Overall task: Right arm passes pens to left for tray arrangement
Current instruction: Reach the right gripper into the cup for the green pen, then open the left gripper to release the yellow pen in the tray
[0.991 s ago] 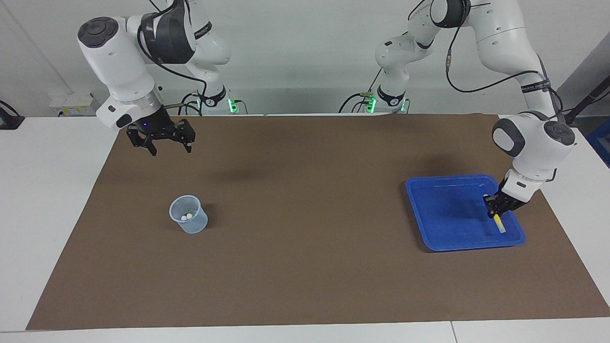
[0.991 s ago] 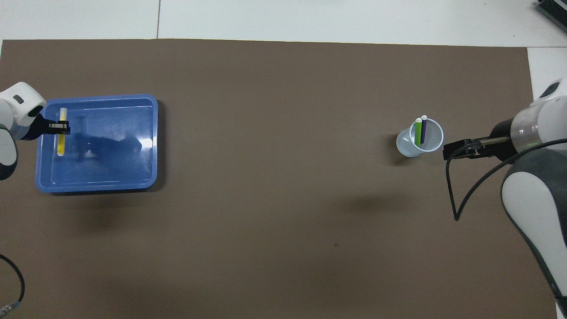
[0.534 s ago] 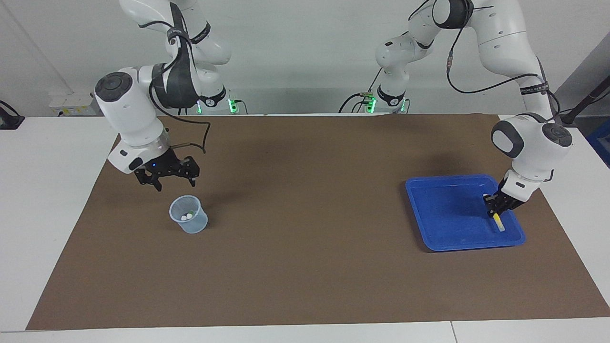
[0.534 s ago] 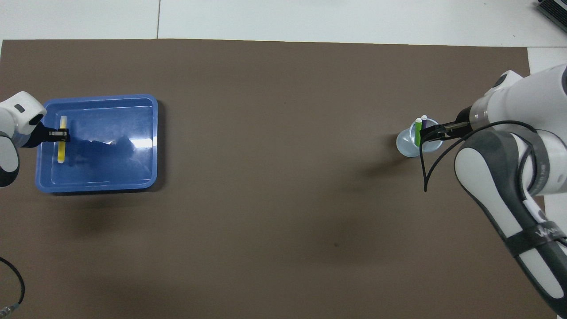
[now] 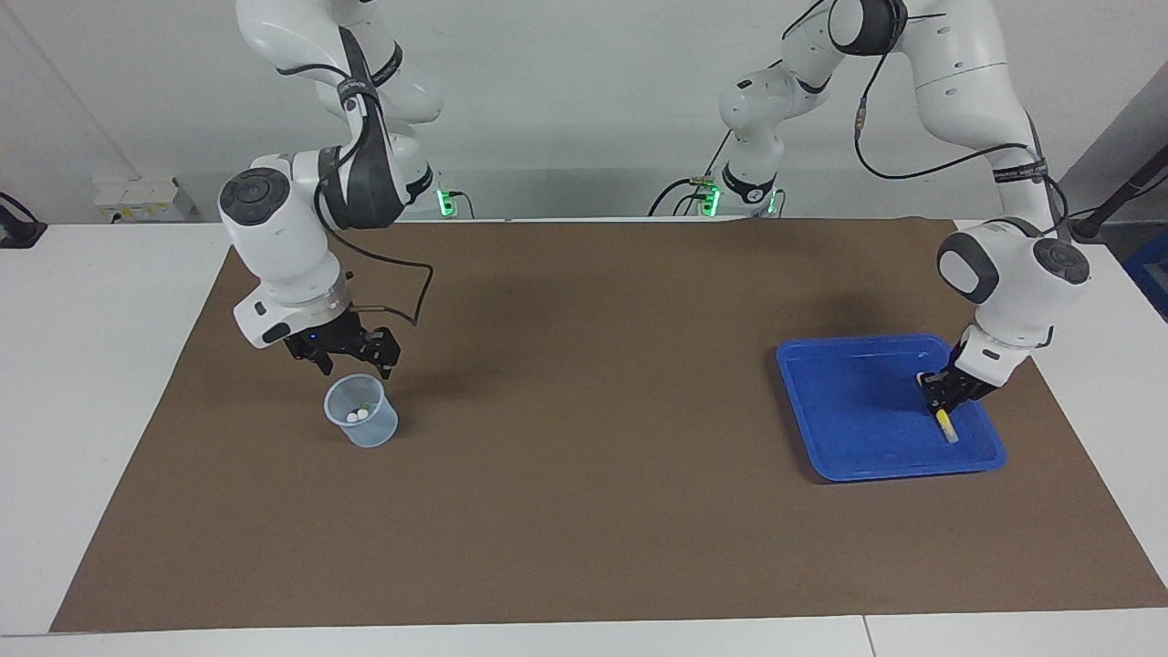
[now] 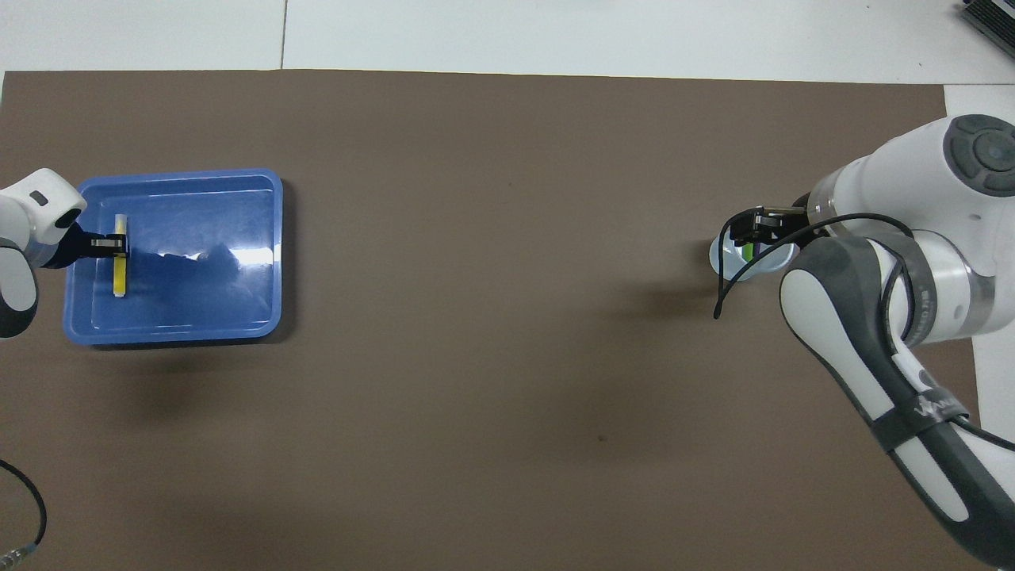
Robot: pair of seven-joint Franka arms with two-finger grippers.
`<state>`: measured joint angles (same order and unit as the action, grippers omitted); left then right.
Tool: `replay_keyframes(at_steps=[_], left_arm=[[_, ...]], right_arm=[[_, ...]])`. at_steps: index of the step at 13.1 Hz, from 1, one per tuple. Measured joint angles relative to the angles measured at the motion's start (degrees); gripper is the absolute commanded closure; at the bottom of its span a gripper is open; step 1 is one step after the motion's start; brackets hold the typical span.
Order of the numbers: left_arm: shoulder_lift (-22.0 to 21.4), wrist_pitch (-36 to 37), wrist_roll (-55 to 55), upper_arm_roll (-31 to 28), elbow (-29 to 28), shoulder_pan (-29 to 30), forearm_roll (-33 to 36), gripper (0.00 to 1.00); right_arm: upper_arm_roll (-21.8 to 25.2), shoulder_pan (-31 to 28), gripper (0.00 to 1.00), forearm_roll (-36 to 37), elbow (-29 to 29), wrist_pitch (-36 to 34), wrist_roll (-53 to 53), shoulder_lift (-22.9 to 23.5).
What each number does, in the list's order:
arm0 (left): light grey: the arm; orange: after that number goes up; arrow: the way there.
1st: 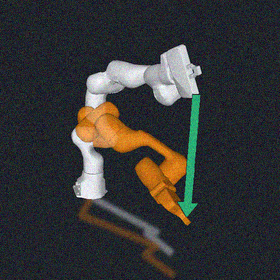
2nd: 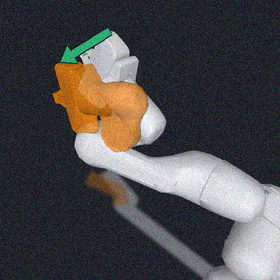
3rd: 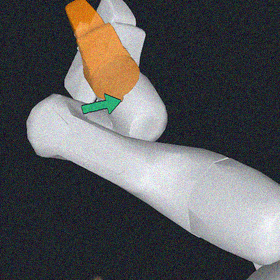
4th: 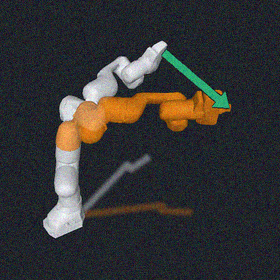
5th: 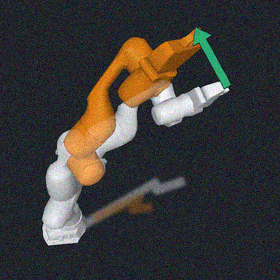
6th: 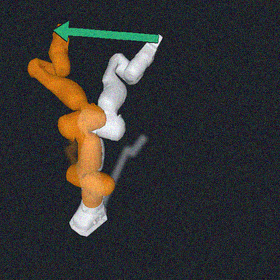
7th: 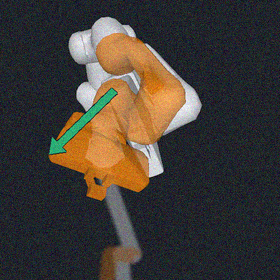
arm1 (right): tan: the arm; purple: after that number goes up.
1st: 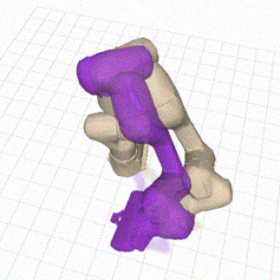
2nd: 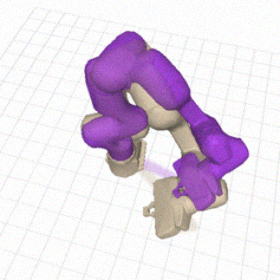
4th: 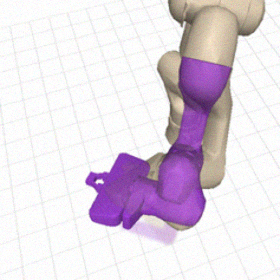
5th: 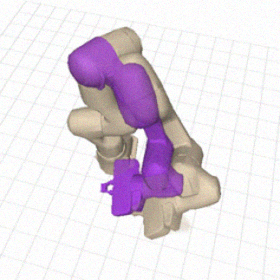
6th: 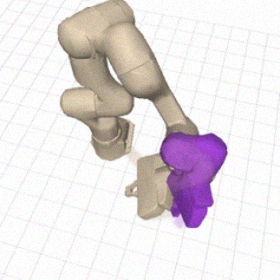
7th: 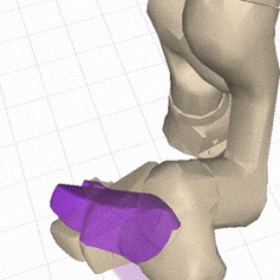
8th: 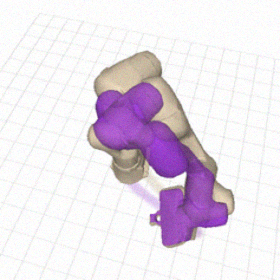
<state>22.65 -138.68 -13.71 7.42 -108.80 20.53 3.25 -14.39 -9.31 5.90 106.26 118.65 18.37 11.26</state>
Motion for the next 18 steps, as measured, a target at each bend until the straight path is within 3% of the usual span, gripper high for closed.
replay_keyframes(at_steps=[1, 5, 9, 10, 12, 18], left_arm=[[0.0, 0.0, 0.0, 0.0, 0.0, 0.0, 0.0, 0.62], [0.0, 0.0, 0.0, 0.0, -0.1, 0.0, 0.0, 0.42], [-0.1, 1.2, -0.4, 0.4, 0.7, 0.0, 0.0, 0.30], [-0.2, 1.2, -0.4, 0.6, 1.1, -0.1, 0.0, 0.15], [-1.1, 0.8, -0.4, 1.0, 1.8, -0.5, 0.0, 0.05], [-2.0, -1.5, 2.2, 1.3, 2.3, -0.9, 0.0, 0.02]], right_arm=[[0.0, 0.5, 0.04, 2.0, -0.4, 0.0, 3.3, 0.8], [0.0, 2.4, 0.05, 4.8, -2.9, -0.2, 10.5, 4.0], [0.1, 2.3, 0.15, 6.0, -5.9, -0.2, 10.5, 5.7], [0.1, 2.3, 0.18, 6.2, -6.7, -0.2, 10.5, 6.4], [0.0, 2.3, 0.25, 6.9, -7.7, -0.2, 10.5, 7.6], [0.0, 2.4, 0.45, 7.0, -9.9, -0.2, 10.5, 9.9]])
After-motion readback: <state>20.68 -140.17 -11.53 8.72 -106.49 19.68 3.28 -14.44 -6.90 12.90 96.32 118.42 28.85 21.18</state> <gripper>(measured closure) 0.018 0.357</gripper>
